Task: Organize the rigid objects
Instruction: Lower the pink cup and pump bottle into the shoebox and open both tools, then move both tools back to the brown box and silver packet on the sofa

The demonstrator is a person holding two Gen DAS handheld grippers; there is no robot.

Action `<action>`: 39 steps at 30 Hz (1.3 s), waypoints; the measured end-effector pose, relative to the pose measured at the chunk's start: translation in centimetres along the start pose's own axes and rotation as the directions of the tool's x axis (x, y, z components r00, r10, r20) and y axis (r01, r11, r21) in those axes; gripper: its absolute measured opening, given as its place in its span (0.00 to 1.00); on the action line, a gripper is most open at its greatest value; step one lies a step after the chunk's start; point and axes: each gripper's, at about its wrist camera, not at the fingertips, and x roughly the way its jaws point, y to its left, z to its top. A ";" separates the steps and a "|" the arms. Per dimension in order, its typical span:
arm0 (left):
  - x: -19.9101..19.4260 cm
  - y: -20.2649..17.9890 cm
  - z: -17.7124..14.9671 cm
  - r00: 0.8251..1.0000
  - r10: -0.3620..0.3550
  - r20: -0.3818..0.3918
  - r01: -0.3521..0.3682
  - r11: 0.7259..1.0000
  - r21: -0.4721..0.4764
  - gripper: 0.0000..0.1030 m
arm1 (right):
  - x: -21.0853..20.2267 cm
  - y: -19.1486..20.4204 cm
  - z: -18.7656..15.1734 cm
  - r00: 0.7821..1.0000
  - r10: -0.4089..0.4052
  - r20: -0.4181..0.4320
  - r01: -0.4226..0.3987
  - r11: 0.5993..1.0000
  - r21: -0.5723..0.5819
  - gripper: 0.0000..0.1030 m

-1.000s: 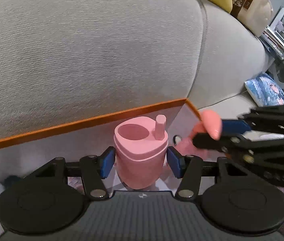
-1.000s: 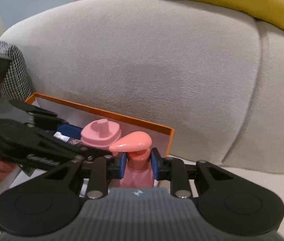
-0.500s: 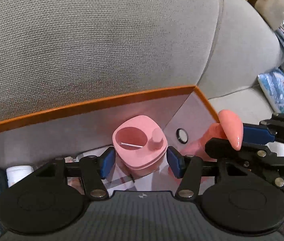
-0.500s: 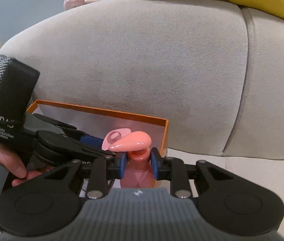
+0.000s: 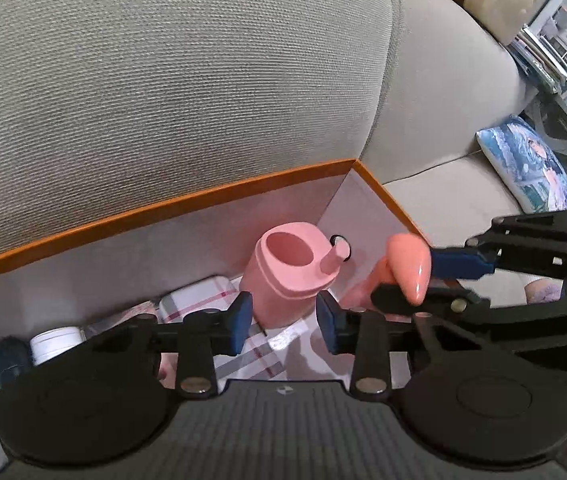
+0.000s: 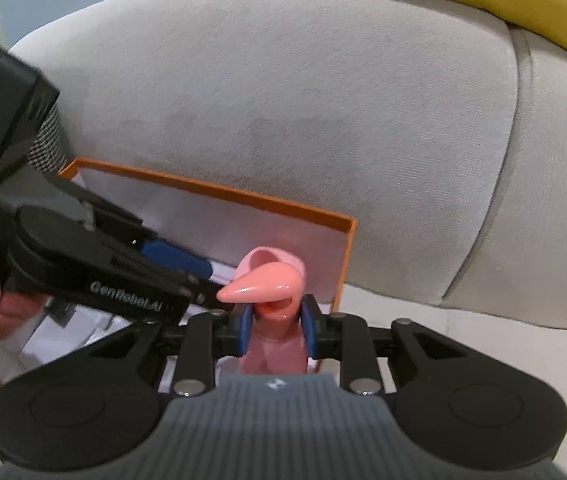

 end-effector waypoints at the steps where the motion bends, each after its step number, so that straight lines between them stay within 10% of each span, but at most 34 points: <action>1: -0.5 0.2 -0.3 1.000 0.009 -0.001 -0.009 1.000 0.004 0.41 | 0.3 0.2 -0.1 1.000 0.006 -0.007 -0.006 1.000 0.004 0.25; 23: -4.7 0.5 -5.2 0.996 0.086 -0.004 -0.085 0.992 0.091 0.41 | 4.6 2.5 -0.3 0.995 -0.079 -0.056 0.083 0.994 0.067 0.28; 27: -5.5 0.0 -5.6 0.997 0.077 0.006 -0.077 0.992 0.104 0.41 | 3.6 2.9 -0.5 0.994 -0.090 -0.057 0.093 0.994 0.050 0.43; 39: -10.6 -2.5 -7.5 0.996 0.008 0.090 -0.018 0.994 0.111 0.41 | -2.0 5.7 -1.7 0.992 -0.120 0.040 0.119 0.993 0.014 0.49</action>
